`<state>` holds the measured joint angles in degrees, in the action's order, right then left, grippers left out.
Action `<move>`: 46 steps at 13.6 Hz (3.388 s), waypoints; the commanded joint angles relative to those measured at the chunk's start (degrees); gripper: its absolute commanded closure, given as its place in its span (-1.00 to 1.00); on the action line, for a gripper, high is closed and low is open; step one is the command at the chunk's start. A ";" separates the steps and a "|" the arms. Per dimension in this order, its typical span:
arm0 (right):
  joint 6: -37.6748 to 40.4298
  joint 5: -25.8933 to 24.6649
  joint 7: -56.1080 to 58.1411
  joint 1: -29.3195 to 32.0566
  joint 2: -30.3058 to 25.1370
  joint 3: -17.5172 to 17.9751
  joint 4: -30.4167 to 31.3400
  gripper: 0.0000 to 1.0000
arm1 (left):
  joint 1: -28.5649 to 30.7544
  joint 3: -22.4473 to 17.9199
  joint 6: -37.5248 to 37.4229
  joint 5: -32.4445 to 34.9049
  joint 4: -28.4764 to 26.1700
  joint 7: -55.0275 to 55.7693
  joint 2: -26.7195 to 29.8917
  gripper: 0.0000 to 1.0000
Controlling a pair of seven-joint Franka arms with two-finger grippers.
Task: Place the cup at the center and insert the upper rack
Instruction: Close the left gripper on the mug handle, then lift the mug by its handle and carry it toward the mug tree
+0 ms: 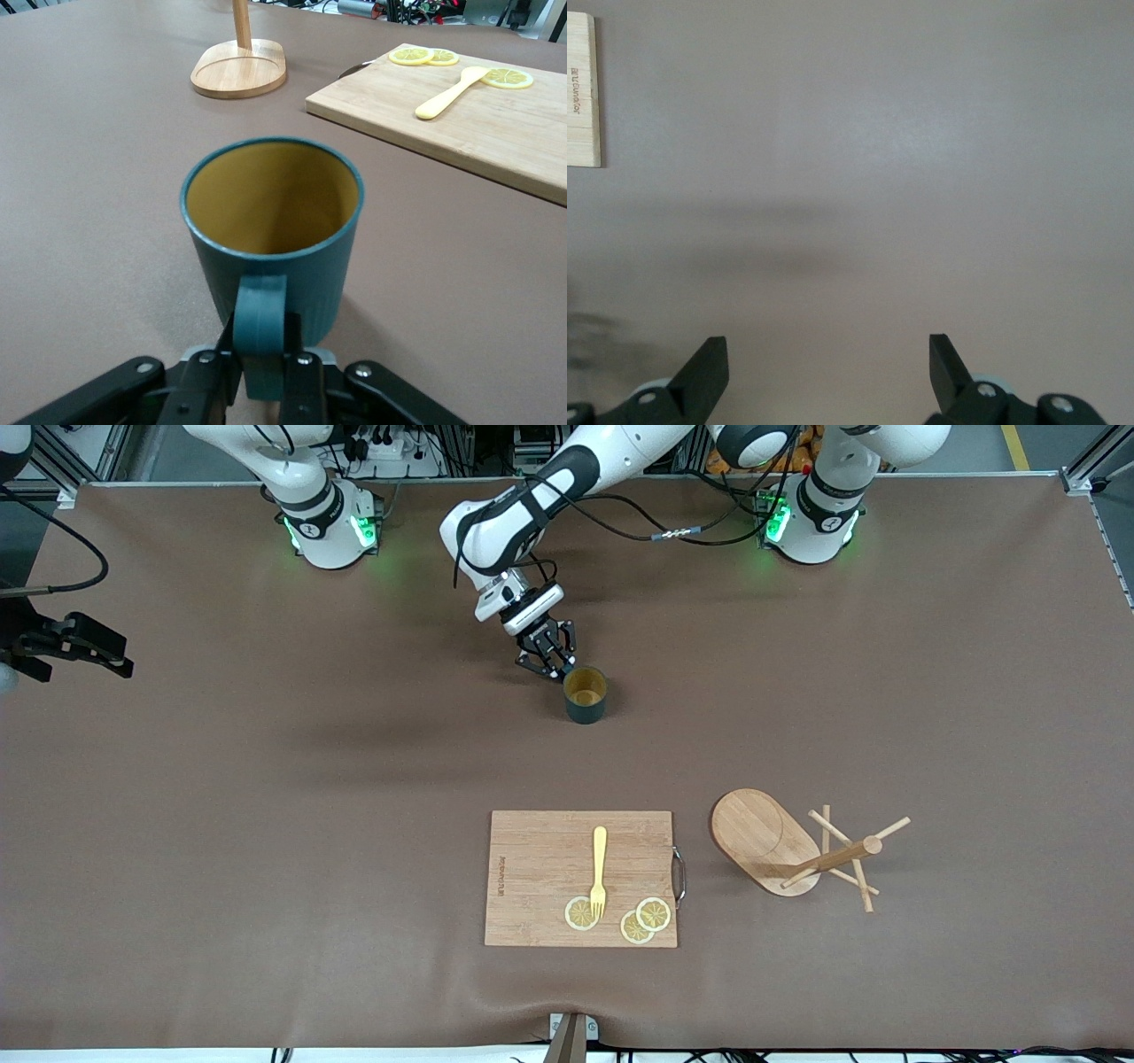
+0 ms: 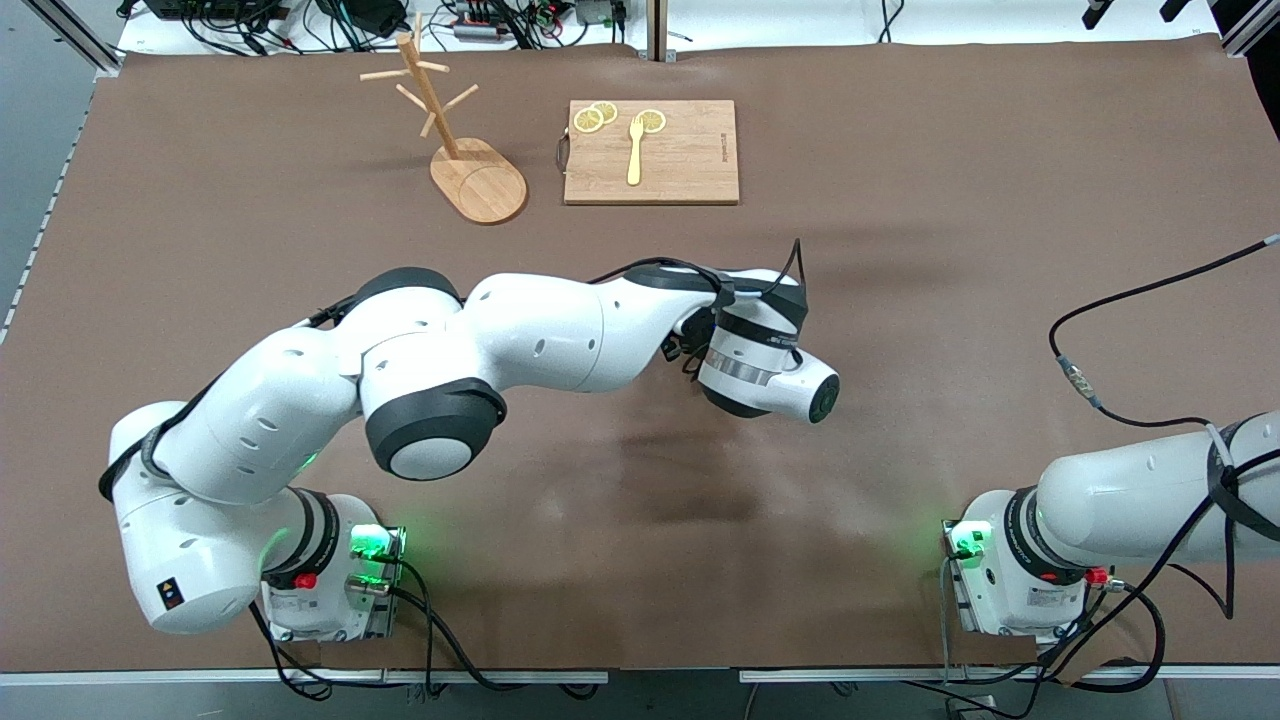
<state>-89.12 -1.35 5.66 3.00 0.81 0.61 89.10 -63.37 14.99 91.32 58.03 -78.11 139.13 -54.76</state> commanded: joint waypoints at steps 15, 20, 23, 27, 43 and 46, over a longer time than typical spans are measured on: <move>0.09 0.20 0.23 -0.01 0.59 0.09 -1.39 -1.00 | 3.34 0.39 0.44 -6.86 1.29 -7.73 7.73 1.00; 0.17 3.54 0.23 0.86 1.03 0.09 -1.47 -1.00 | 7.99 1.01 1.66 -15.20 1.29 -11.23 16.25 1.00; 0.09 4.17 0.06 0.26 1.29 0.00 -1.47 -1.00 | 11.59 1.01 1.67 -20.83 1.20 -15.98 21.96 1.00; 0.00 3.55 0.14 0.16 1.29 0.00 -1.65 -1.00 | 16.52 1.01 1.84 -28.04 1.20 -22.49 27.94 1.00; -1.41 3.37 -0.03 0.08 1.38 0.00 -4.02 -1.00 | 30.41 0.83 14.50 -54.41 -0.11 -28.74 34.81 1.00; 2.72 2.76 -0.21 -0.01 1.30 0.00 -4.11 -1.00 | 33.57 0.83 15.99 -56.52 -0.11 -30.31 34.90 1.00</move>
<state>-88.71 1.83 5.66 3.09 1.61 0.62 86.29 -31.89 15.50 105.41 4.05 -75.65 110.73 -22.04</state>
